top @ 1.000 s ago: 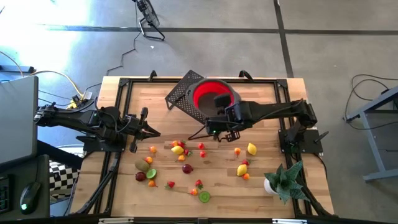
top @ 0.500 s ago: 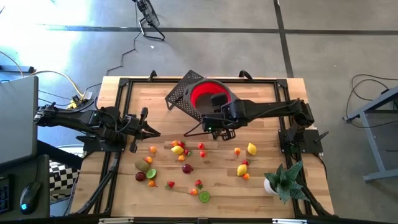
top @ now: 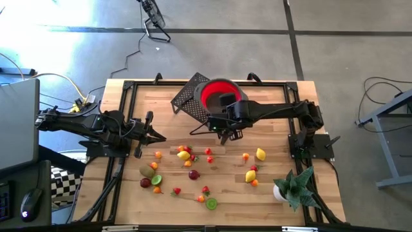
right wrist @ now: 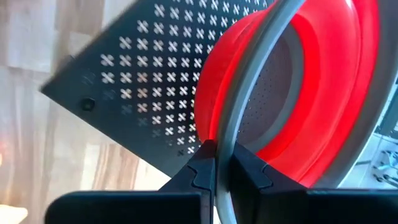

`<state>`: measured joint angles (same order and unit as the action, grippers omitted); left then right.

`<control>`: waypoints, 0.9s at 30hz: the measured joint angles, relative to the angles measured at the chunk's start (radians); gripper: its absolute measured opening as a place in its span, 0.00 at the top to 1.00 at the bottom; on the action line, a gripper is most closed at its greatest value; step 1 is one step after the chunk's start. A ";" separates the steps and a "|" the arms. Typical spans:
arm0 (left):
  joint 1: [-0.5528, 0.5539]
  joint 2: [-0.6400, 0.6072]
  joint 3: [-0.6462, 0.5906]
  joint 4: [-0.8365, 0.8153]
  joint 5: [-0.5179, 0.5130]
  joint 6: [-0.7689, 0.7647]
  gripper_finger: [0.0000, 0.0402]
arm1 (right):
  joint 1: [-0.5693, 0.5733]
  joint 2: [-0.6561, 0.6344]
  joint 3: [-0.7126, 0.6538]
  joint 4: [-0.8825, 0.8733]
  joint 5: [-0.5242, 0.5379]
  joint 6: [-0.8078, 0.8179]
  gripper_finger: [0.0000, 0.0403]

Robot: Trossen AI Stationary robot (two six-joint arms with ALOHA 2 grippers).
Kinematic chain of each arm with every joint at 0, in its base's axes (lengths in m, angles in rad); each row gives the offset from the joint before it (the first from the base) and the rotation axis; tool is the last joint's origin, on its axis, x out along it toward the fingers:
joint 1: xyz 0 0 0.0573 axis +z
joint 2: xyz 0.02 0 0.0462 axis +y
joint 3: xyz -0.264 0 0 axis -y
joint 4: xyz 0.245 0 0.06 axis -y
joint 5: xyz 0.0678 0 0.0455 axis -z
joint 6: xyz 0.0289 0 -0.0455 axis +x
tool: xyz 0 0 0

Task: Pick & Place Fruit
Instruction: Put the strainer bowl on the shelf, then put the lemon into the strainer bowl on the shelf

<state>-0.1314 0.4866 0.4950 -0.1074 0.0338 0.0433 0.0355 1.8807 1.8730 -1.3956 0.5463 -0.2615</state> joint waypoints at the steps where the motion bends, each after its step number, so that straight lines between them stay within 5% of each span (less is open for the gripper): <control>1: 0.000 0.000 0.000 0.000 0.000 0.000 0.95 | 0.001 -0.001 0.000 0.002 -0.002 -0.001 0.96; 8: 0.000 0.000 0.000 0.000 0.000 0.004 0.95 | 0.004 -0.001 0.000 0.002 -0.024 -0.005 0.94; 19: 0.000 0.000 0.000 0.000 0.000 0.004 0.95 | 0.020 -0.001 0.000 0.010 0.000 -0.027 0.63; 27: 0.000 0.000 0.000 0.000 0.000 0.004 0.95 | 0.079 -0.038 0.000 0.013 0.097 -0.034 0.58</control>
<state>-0.1316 0.4864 0.4950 -0.1076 0.0334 0.0471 0.1150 1.8431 1.8732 -1.3826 0.6430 -0.2958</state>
